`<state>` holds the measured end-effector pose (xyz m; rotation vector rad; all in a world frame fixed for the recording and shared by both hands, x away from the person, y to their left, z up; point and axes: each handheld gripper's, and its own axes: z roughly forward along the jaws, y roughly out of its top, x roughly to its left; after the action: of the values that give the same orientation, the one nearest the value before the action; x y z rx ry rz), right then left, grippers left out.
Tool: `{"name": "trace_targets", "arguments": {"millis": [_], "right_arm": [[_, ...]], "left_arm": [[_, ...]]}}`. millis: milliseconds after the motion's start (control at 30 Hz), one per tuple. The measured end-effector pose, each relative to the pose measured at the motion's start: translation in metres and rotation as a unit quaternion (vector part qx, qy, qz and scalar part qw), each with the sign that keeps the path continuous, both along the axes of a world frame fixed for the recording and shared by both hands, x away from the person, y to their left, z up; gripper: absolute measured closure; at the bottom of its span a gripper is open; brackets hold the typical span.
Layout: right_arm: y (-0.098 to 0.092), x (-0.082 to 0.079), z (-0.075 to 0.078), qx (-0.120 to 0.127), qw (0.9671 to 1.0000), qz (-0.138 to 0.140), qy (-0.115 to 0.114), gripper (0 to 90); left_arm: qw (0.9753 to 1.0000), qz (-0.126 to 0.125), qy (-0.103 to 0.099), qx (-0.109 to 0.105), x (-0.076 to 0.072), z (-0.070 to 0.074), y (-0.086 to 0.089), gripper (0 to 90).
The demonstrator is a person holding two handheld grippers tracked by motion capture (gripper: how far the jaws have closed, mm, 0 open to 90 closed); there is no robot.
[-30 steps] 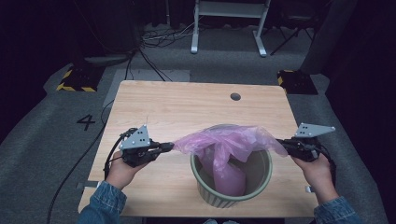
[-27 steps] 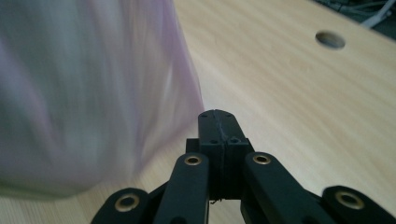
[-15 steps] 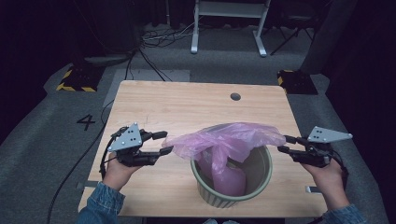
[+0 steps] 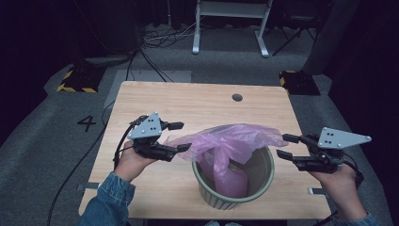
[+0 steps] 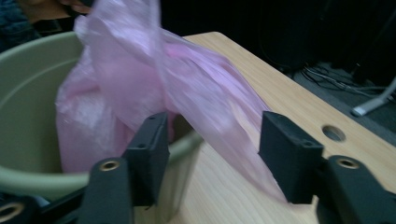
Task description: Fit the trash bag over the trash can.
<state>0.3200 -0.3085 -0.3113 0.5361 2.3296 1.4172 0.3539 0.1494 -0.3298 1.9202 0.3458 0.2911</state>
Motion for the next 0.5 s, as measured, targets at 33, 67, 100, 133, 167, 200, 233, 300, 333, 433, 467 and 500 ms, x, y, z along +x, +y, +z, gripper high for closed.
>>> {"name": "trace_targets", "arguments": {"millis": [33,67,100,133,167,200,233,300,333,433,467,500], "right_arm": [[0.005,0.000,0.002,-0.004,1.0000,0.005,-0.006,53.3],[0.011,0.000,0.004,-0.011,0.9998,0.012,-0.010,59.1],[0.015,0.000,0.005,-0.017,0.9996,0.019,-0.012,66.8],[0.019,-0.001,0.007,-0.022,0.9994,0.024,-0.011,72.5],[0.021,-0.002,0.008,-0.027,0.9992,0.028,-0.011,76.9],[0.023,-0.003,0.008,-0.030,0.9990,0.032,-0.011,81.6],[0.025,-0.005,0.008,-0.037,0.9984,0.041,-0.011,85.1],[0.025,-0.008,0.006,-0.044,0.9979,0.047,-0.009,88.1],[0.024,-0.010,0.003,-0.048,0.9976,0.051,-0.006,88.9],[0.018,-0.018,-0.004,-0.054,0.9970,0.054,-0.002,89.2],[0.015,-0.021,-0.008,-0.058,0.9969,0.053,0.001,89.4],[0.012,-0.024,-0.010,-0.049,0.9974,0.053,-0.001,89.4]], "left_arm": [[0.9999,-0.002,0.010,0.007,0.004,-0.001,-0.004,32.0],[0.9997,-0.010,0.019,0.010,0.006,-0.002,-0.006,34.3],[0.9994,-0.021,0.025,0.014,0.007,-0.003,-0.009,39.2],[0.9987,-0.029,0.037,0.019,0.006,-0.003,-0.011,46.1],[0.9982,-0.033,0.042,0.027,0.005,-0.002,-0.012,54.9],[0.9983,-0.037,0.033,0.033,0.000,-0.002,-0.013,62.8],[0.9985,-0.035,0.020,0.036,-0.004,-0.001,-0.012,69.7],[0.9989,-0.030,-0.003,0.037,-0.013,0.001,-0.009,81.5],[0.9990,-0.025,-0.013,0.036,-0.018,0.001,-0.006,84.9],[0.9980,-0.037,-0.035,0.038,-0.033,0.000,0.003,88.4],[0.9971,-0.043,-0.044,0.044,-0.039,-0.001,0.005,88.5],[0.9966,-0.046,-0.050,0.047,-0.043,-0.002,0.007,88.6]]}}
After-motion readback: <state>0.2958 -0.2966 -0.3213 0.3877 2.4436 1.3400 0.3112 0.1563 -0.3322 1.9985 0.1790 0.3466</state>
